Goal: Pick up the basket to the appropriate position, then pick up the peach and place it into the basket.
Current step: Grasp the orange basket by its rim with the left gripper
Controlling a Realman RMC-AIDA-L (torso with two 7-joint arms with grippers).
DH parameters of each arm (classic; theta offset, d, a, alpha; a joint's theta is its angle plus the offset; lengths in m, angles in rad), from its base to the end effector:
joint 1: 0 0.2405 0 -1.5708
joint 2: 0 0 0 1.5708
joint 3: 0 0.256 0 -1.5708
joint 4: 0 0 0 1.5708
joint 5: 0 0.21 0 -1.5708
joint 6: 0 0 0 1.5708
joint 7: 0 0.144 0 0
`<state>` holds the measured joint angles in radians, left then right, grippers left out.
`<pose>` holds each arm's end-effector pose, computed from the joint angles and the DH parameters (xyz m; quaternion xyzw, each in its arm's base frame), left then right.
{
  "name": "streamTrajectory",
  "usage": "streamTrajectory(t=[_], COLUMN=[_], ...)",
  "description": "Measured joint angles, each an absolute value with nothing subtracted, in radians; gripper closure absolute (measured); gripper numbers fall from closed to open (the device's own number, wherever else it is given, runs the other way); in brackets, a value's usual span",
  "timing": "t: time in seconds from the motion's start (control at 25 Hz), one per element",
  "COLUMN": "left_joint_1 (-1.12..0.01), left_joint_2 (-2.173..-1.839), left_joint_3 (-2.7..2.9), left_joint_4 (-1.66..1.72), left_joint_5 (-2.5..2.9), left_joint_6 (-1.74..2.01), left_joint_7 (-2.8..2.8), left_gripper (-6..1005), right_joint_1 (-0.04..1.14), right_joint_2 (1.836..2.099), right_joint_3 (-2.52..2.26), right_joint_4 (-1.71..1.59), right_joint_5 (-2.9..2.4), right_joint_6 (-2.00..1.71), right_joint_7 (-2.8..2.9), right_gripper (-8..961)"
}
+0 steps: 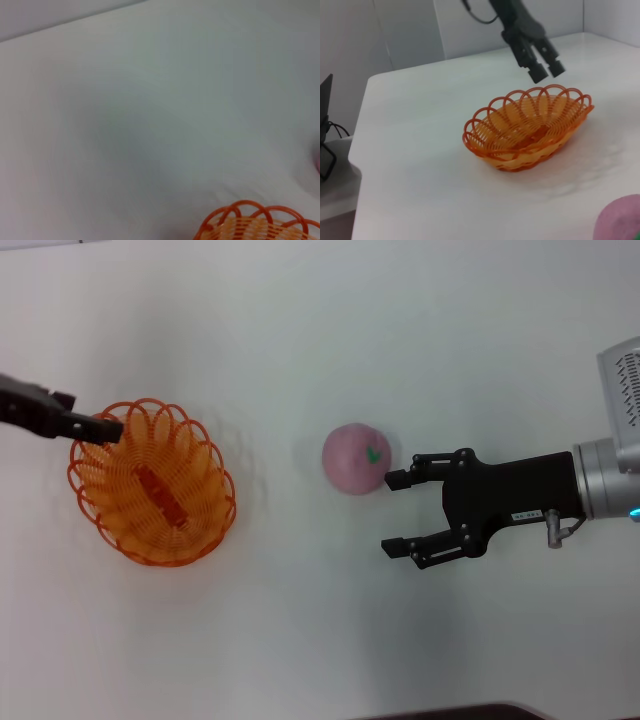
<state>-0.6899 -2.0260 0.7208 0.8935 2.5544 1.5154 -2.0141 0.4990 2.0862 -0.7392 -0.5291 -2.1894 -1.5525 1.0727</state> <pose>-0.2650 0.3774 0.0437 -0.9150 -0.3715 0.0262 0.1554 0.2922 0.2850 -0.0430 -0.9789 0.1202 0.1546 0.0583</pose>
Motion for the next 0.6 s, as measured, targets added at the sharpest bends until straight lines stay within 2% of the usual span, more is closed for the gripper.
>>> streamTrajectory(t=[0.28,0.44,0.6], left_joint_1=[-0.801,-0.822,-0.825], left_joint_2=[-2.033,-2.036,-2.055], left_joint_3=[0.813,0.856,0.914], left_joint_4=[0.885,0.870,0.855], left_joint_5=[2.674,2.712,2.751], left_joint_6=[1.500,1.464,1.404], left_joint_7=[-2.043,-2.050,-2.059], left_gripper=[106,107,109], right_joint_1=[0.497,0.497,0.499], right_joint_2=[2.086,2.086,2.086], right_joint_3=[-0.750,-0.750,-0.750], right_joint_4=[-0.528,-0.528,-0.528], right_joint_5=[-2.189,-2.189,-2.189], right_joint_6=[-1.551,-1.551,-1.552], right_joint_7=[1.073,1.074,1.074], right_gripper=[76,77,77])
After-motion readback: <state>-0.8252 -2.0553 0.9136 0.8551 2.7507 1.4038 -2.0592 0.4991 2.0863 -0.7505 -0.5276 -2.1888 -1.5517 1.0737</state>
